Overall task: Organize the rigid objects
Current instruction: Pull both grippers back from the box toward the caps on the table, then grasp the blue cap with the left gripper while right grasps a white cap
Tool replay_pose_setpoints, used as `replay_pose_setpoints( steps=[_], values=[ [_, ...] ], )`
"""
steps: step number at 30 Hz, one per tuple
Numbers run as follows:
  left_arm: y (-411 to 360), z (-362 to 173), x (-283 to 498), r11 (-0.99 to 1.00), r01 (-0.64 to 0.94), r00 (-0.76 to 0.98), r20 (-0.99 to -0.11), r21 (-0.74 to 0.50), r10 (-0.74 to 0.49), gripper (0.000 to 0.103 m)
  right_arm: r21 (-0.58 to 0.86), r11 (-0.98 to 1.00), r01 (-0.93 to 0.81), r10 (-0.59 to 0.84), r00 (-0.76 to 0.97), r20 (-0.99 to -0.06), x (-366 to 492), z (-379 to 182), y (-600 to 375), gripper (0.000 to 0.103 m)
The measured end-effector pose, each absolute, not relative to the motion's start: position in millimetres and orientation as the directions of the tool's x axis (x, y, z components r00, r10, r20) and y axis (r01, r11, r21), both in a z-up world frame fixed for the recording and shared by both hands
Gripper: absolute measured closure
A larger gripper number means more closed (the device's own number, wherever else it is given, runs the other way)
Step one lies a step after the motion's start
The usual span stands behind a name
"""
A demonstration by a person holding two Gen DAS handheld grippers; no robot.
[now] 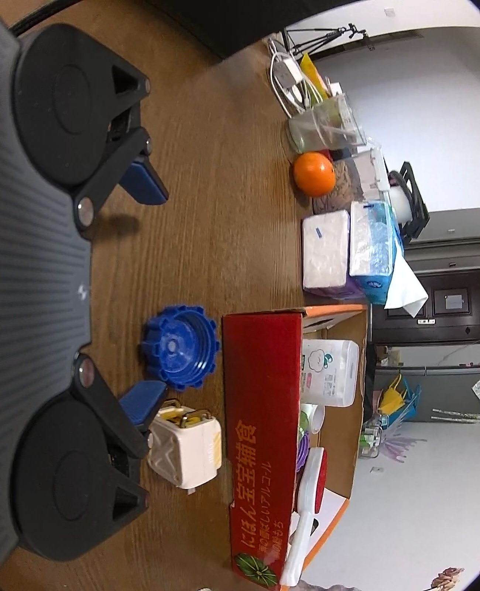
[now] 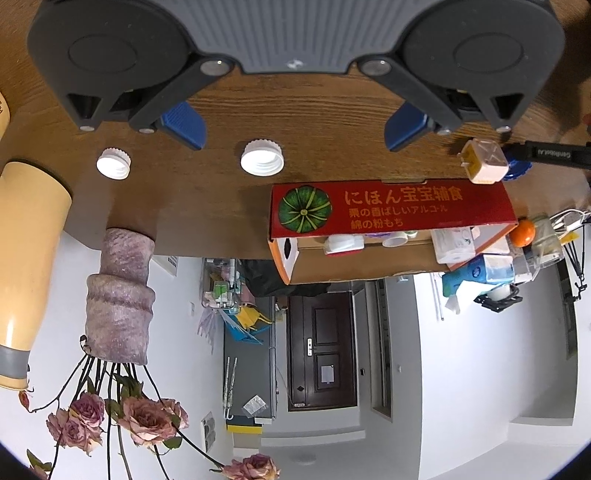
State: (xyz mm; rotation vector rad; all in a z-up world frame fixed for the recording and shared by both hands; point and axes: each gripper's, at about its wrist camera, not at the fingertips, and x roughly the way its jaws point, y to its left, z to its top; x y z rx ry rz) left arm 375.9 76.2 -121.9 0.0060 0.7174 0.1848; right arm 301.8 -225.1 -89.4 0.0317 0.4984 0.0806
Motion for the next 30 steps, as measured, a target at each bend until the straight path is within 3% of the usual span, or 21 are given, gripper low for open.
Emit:
replay_pose_setpoints(
  steps=[9,11,13,16,30],
  values=[
    [80,-125,393,0.987,-0.156,0.742,-0.654,0.048,0.149,0.002,0.049,0.997,-0.054,0.071,0.874,-0.481,307,-96,-225,0.000],
    [80,-126,393,0.989,-0.142,0.743,-0.657,0.035,0.130,0.009,0.047,0.998,-0.051,0.067,0.875,-0.479,307,-97,-225,0.000],
    [79,-127,394,0.991,-0.125,0.740,-0.663,0.036,0.117,0.031,0.044,0.998,-0.047,0.062,0.876,-0.479,309,-98,-224,0.000],
    [81,-126,393,0.994,-0.110,0.743,-0.662,0.017,0.093,0.054,0.040,0.998,-0.041,0.055,0.875,-0.480,310,-100,-224,0.000],
    [86,-116,383,0.991,-0.131,0.778,-0.621,-0.003,0.101,0.055,0.024,1.000,-0.015,0.025,0.883,-0.469,312,-105,-221,0.000]
  ],
)
